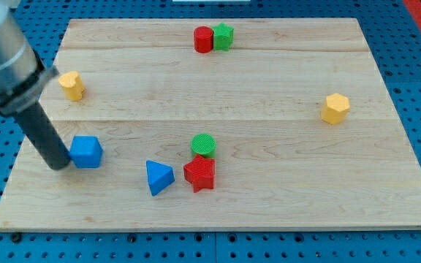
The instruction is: Place the cube above the triangle
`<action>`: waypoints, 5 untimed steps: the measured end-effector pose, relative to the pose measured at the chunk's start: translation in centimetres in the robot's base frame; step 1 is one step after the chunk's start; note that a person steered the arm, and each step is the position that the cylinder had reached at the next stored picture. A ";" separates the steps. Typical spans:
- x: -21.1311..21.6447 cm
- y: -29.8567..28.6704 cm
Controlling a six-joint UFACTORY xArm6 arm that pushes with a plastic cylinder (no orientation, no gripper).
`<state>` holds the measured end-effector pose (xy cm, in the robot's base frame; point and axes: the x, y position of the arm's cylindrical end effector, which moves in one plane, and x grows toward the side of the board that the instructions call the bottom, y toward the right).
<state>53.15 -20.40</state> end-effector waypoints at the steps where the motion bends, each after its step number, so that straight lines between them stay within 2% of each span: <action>1: -2.6 2.0; 2: -1.2 7.5; 3: -3.4 13.1; 4: -10.0 15.0; 5: -7.1 11.6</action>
<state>46.04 -8.81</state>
